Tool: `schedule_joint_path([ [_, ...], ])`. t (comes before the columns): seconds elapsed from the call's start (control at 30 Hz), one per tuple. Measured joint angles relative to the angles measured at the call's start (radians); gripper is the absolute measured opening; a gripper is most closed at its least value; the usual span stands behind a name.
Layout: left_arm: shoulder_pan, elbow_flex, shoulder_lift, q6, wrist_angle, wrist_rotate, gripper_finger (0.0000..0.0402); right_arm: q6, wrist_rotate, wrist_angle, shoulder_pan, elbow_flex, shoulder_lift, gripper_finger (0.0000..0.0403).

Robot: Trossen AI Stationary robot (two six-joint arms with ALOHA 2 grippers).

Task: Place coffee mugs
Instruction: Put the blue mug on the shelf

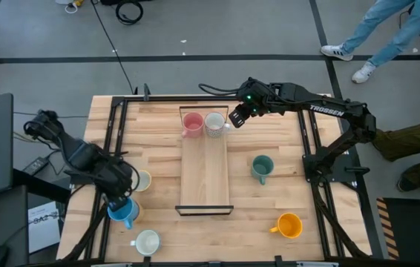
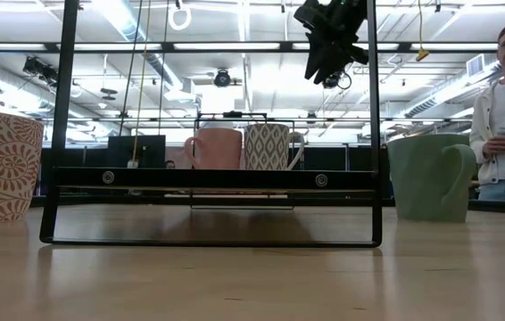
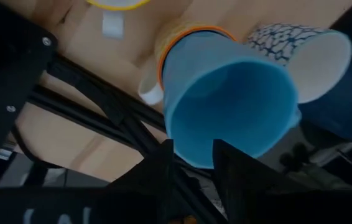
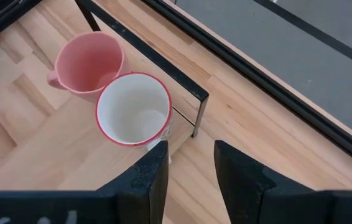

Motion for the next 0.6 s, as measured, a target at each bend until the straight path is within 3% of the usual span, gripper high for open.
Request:
schedule_joint_path([
  [0.6, -0.048, 0.000, 0.097, -0.024, -0.079, -0.028, 0.0118, -0.013, -0.004, 0.000, 0.000, 0.000, 0.000, 0.0135],
])
